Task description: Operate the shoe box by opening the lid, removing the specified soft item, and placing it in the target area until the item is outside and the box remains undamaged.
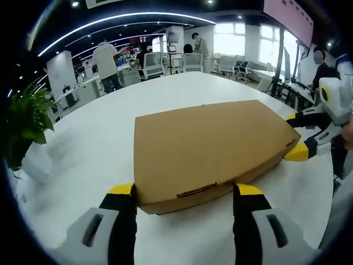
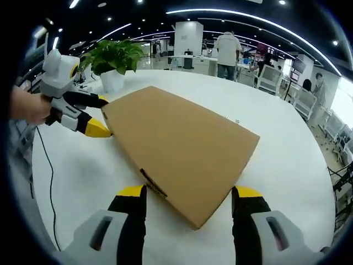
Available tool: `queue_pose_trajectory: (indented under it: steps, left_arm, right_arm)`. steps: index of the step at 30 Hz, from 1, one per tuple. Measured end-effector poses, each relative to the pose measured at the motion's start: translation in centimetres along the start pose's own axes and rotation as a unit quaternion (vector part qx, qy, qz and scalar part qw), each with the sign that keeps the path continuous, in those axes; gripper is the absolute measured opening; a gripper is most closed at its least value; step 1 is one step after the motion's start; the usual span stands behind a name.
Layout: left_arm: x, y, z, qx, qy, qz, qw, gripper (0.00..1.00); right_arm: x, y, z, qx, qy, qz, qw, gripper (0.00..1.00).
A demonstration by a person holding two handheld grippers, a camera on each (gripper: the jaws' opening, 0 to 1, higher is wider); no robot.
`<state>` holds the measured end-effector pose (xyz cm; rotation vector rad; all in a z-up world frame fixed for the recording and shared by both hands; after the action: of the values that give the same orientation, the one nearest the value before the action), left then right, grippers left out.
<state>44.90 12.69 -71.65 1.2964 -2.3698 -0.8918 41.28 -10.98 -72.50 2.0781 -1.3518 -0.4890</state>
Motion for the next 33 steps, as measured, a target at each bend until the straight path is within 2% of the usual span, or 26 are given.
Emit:
queue_pose_trajectory:
  steps: [6, 20, 33]
  left_arm:
    - [0.4, 0.3, 0.3, -0.010, 0.012, -0.016, 0.9998, 0.70]
    - [1.8, 1.8, 1.7, -0.002, 0.033, -0.042, 0.9986, 0.70]
    - [3.1, 3.3, 3.1, 0.000, 0.053, -0.058, 0.9969, 0.69]
  right_arm:
    - [-0.1, 0.1, 0.2, -0.005, 0.015, -0.008, 0.9998, 0.62]
    - [-0.5, 1.0, 1.0, -0.017, 0.014, -0.015, 0.9996, 0.60]
    - [-0.8, 2.0, 1.8, -0.021, 0.030, -0.033, 0.9988, 0.60]
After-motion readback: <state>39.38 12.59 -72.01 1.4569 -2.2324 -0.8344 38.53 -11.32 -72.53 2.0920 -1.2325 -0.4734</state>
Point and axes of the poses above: the point that each gripper's makers call its tool centre point, and the gripper's own axes: y roughly backward along the fingers, x roughly to its right, z roughly out of its underside, the point moved 5 cm from there along y, roughly backward along the fingers, and after that the axes turned 2 degrees about -y, right-handed, at the moved point
